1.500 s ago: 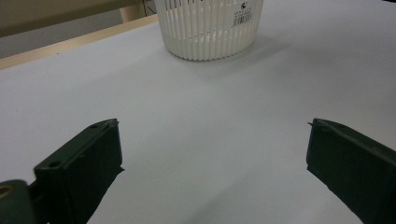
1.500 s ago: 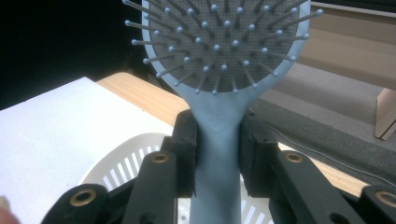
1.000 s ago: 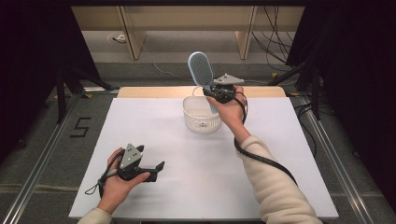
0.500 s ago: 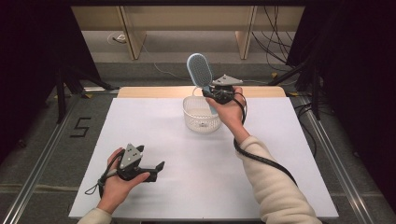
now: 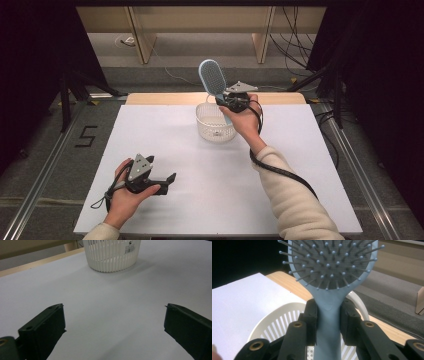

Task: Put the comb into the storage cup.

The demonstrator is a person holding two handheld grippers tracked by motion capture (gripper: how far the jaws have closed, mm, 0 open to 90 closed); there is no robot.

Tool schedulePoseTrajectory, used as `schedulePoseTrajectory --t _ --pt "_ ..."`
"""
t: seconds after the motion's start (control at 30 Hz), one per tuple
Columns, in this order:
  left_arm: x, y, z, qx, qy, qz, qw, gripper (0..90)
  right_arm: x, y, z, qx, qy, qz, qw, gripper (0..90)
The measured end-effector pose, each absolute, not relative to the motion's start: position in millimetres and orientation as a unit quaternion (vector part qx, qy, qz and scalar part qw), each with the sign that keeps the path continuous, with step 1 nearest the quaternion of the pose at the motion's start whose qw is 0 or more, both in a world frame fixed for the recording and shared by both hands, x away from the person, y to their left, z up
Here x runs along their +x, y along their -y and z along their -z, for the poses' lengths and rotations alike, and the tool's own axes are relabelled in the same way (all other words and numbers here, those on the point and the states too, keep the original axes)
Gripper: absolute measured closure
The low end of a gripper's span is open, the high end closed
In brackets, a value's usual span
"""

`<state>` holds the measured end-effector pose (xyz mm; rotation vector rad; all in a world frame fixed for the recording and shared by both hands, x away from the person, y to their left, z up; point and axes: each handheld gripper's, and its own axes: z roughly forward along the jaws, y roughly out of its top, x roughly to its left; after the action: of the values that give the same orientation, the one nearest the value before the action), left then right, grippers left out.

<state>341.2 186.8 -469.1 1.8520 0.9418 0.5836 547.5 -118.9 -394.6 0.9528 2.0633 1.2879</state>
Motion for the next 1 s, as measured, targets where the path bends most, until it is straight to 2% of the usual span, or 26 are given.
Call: schedulePoseTrajectory --t 1.0 --pt "341.2 -186.7 469.1 0.757 -0.384 -0.239 0.472 2.9 549.0 116.2 400.8 0.338 -0.781 -0.461 0.252 70.7"
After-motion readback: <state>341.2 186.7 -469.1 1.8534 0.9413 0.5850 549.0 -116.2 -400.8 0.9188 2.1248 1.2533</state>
